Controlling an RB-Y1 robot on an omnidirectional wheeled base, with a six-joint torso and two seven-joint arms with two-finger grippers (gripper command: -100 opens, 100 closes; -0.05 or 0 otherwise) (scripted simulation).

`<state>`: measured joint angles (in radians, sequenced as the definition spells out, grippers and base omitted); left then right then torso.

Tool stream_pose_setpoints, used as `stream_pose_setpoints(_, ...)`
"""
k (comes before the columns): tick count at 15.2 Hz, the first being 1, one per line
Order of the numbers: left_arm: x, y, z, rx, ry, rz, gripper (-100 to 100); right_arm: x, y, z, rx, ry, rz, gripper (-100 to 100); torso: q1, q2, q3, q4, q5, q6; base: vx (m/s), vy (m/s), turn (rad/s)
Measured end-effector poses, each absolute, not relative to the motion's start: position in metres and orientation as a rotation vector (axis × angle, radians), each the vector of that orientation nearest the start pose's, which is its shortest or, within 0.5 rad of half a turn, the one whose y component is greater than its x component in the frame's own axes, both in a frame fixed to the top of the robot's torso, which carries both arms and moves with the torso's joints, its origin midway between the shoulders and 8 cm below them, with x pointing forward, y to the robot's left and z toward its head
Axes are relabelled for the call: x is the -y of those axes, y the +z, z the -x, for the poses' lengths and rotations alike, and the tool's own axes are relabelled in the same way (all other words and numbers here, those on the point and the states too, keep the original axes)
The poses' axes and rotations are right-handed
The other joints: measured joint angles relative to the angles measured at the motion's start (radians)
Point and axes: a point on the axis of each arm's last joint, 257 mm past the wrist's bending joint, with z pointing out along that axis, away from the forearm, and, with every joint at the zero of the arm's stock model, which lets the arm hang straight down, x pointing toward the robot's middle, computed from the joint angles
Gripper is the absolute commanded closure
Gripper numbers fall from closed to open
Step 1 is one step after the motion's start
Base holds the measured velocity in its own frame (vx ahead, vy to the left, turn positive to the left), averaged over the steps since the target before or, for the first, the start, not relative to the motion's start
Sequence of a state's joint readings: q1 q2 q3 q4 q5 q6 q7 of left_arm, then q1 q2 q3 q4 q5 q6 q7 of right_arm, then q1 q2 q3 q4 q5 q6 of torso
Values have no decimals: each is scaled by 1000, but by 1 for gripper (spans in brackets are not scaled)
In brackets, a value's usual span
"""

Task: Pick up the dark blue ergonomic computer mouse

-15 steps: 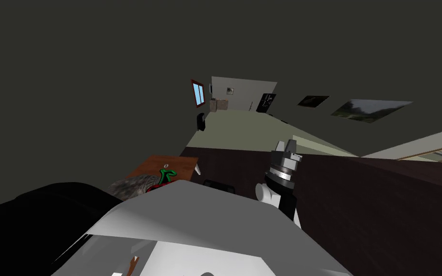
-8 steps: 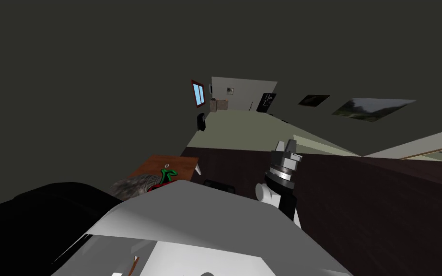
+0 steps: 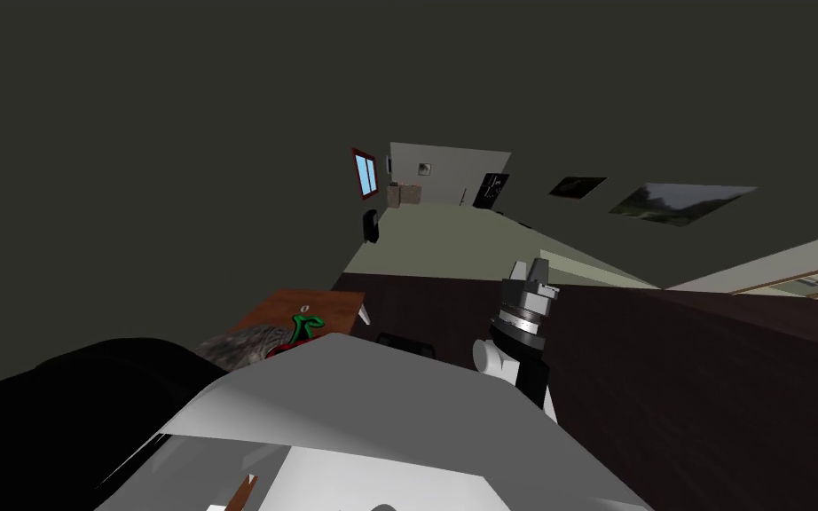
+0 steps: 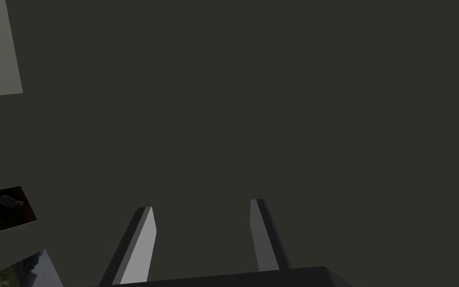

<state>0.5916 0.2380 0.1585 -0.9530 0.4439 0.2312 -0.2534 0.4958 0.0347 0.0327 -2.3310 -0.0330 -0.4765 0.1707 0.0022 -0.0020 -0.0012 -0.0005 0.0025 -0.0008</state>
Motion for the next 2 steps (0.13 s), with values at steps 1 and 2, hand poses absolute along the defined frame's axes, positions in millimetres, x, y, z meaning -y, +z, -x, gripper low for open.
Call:
stream_pose_setpoints(1, -446, -634, 31, -1633, 38, 2306, 100, 275, 44, -338, -584, 1204, -621, 0, 0, 0, 0, 0, 0, 0, 17, -37, -11)
stream_pose_setpoints(2, -447, -631, 32, -1632, 39, 2307, 100, 275, 44, -338, -584, 1204, -621, 0, 0, 0, 0, 0, 0, 0, 11, -22, 0)
